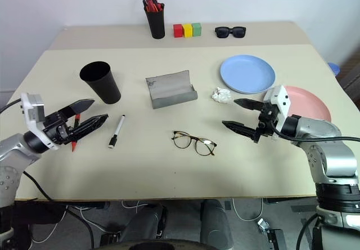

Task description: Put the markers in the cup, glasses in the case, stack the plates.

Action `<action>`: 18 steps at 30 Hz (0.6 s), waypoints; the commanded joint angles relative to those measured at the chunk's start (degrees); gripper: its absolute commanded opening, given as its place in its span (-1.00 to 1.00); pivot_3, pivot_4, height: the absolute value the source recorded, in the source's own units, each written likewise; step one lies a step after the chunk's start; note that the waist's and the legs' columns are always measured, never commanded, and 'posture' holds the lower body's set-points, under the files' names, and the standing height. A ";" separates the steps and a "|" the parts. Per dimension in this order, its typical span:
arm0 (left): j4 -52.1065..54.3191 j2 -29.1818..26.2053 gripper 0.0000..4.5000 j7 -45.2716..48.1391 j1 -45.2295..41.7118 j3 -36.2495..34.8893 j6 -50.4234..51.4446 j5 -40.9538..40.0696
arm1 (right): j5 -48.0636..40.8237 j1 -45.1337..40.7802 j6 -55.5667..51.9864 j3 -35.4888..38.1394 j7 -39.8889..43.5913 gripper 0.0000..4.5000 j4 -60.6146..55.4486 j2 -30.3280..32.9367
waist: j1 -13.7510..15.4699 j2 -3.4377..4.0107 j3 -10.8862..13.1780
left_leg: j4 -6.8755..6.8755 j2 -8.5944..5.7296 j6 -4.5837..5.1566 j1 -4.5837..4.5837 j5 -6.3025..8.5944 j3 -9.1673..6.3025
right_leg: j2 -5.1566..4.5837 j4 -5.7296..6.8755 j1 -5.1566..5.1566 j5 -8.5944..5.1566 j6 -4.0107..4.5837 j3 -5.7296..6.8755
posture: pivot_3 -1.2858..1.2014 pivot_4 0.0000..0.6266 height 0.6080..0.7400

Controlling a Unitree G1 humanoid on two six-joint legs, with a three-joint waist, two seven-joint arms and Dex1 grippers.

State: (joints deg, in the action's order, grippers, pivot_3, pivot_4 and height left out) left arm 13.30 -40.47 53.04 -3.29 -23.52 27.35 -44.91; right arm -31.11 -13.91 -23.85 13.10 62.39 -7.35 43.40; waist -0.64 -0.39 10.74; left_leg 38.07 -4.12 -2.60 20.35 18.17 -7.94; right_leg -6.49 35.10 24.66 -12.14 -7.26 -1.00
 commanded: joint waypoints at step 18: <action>3.88 -7.08 1.00 -12.90 10.97 -15.27 9.35 5.26 | 3.79 -4.58 7.94 -10.96 -0.18 0.97 -10.42 -3.73 | -0.15 -0.11 0.08 | -0.07 0.05 0.01 -0.01 0.01 -0.01 | 0.02 0.01 0.04 -0.02 -0.05 0.00 | 0.03 -0.52 1.00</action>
State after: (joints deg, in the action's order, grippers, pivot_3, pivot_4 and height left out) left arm 16.33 -46.63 40.77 7.74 -35.14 36.57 -39.38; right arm -28.18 -17.09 -17.56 2.59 62.95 -16.10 40.12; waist -0.79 -0.50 10.81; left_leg 38.01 -4.07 -2.60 20.35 18.17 -7.96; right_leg -6.47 35.11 24.70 -12.16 -7.31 -1.00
